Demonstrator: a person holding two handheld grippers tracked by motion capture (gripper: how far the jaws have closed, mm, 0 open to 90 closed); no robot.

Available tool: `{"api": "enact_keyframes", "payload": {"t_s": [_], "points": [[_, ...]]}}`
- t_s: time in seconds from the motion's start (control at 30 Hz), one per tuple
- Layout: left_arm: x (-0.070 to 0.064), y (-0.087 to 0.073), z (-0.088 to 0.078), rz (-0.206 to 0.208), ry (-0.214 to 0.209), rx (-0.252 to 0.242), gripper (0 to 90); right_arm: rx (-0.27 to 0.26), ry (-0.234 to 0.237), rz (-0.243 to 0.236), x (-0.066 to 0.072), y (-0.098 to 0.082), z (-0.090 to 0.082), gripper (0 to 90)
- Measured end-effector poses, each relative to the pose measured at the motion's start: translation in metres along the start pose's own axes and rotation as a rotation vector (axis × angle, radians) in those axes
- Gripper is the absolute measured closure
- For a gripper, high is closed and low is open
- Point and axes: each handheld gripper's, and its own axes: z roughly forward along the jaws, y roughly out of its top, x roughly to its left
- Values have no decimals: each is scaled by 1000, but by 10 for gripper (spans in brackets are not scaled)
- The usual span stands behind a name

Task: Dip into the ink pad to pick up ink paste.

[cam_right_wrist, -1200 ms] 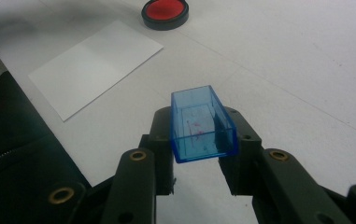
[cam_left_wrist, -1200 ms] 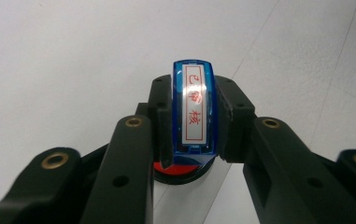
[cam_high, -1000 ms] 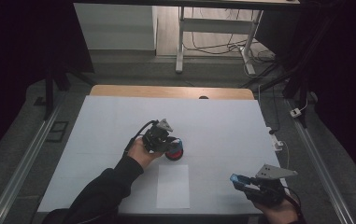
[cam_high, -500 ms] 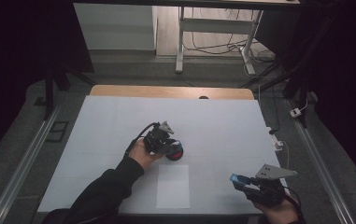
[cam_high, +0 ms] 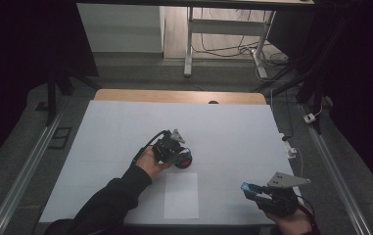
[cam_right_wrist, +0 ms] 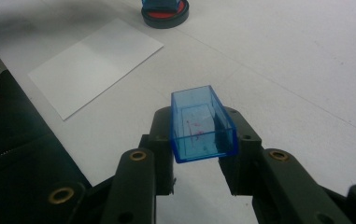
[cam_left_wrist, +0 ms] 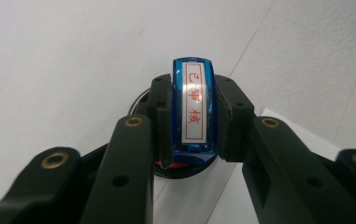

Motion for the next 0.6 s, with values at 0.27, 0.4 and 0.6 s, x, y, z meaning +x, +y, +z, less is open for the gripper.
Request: {"api": "enact_keyframes", "payload": {"t_s": [0.27, 0.4, 0.6], "points": [[-6, 2, 1, 22, 31, 13, 708, 1, 1, 1, 0, 0, 0, 683], [0, 0, 0, -13, -1, 0, 708, 1, 2, 1, 0, 0, 0, 683], [12, -5, 1, -81, -65, -26, 707, 4, 1, 1, 0, 0, 0, 683]]}}
